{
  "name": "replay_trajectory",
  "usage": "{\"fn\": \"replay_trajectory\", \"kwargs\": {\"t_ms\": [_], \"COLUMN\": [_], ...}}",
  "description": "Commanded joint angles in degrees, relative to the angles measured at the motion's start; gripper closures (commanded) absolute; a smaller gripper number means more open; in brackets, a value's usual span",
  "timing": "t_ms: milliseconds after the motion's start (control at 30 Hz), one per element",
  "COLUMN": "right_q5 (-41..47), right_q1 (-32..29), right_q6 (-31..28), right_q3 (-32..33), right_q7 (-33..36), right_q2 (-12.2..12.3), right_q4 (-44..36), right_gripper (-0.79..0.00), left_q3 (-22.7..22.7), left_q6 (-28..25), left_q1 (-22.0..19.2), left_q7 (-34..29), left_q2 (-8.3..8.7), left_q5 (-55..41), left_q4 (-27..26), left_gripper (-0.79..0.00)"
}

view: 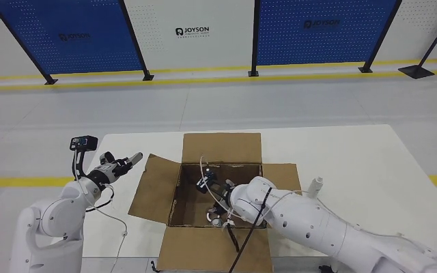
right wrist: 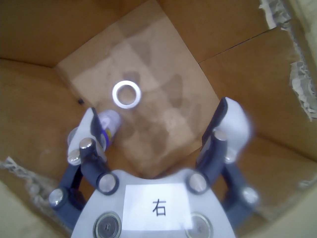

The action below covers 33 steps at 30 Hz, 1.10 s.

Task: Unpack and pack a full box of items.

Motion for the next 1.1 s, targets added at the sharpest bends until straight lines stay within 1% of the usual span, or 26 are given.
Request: {"fn": "replay_trajectory", "kwargs": {"t_ms": [0,200,267,400,467,500,567,600,633,700,733,767,867,900,1033,1067], "right_q5": [-0.1,1.8,2.1,2.4,2.6,2.7,2.7,2.6,2.6,2.5,2.5,2.4,2.6,2.6,2.5,2.5], "right_q1": [0.3,0.9,1.1,1.4,1.3,1.2,1.1,1.1,1.1,1.1,1.0,1.0,0.7,0.6,0.4,0.3], "right_q6": [-0.2,-1.6,-1.8,-2.7,-3.4,-3.9,-4.3,-4.5,-4.6,-4.9,-5.0,-5.1,-5.8,-6.2,-7.3,-7.6], "right_q3": [-0.4,0.0,0.3,1.0,1.1,1.1,1.2,1.2,1.3,1.5,1.6,1.6,1.8,1.9,2.0,1.9], "right_q7": [1.2,2.4,3.0,4.7,5.4,5.7,6.3,6.6,6.7,7.2,7.4,7.8,8.3,8.6,8.8,9.1], "right_q2": [-1.4,-5.3,-6.2,-7.5,-8.1,-8.4,-9.0,-9.3,-9.6,-10.2,-10.4,-10.7,-11.4,-11.7,-12.8,-13.1], "right_q4": [1.4,8.1,9.7,12.1,13.2,13.7,14.8,15.3,15.8,16.8,17.3,17.9,19.5,20.1,22.3,22.8], "right_gripper": [-0.785,-0.779,-0.696,-0.674,-0.674,-0.696,-0.708,-0.659,-0.637,-0.628,-0.606,-0.566,-0.52,-0.52,-0.465,-0.465], "left_q3": [0.0,0.0,0.0,0.0,0.0,0.0,0.0,0.0,0.0,0.0,0.0,0.0,0.0,0.0,0.0,0.0], "left_q6": [0.0,0.0,0.0,0.0,0.0,0.0,0.0,0.0,0.0,0.0,0.0,0.0,0.0,0.0,0.0,0.0], "left_q1": [0.0,0.0,0.0,0.0,0.0,0.0,0.0,0.0,0.0,0.0,0.0,0.0,0.0,0.0,0.0,0.0], "left_q7": [0.0,0.0,0.0,0.0,0.0,0.0,0.0,0.0,0.0,0.0,0.0,0.0,0.0,0.0,0.0,0.0], "left_q2": [0.0,0.0,0.0,0.0,0.0,0.0,0.0,0.0,0.0,0.0,0.0,0.0,0.0,0.0,0.0,0.0], "left_q5": [0.0,0.0,0.0,0.0,0.0,0.0,0.0,0.0,0.0,0.0,0.0,0.0,0.0,0.0,0.0,0.0], "left_q4": [0.0,0.0,0.0,0.0,0.0,0.0,0.0,0.0,0.0,0.0,0.0,0.0,0.0,0.0,0.0,0.0], "left_gripper": [-0.785,-0.785,-0.785,-0.785,-0.785,-0.785,-0.785,-0.785,-0.785,-0.785,-0.785,-0.785,-0.785,-0.785,-0.785,-0.785]}}
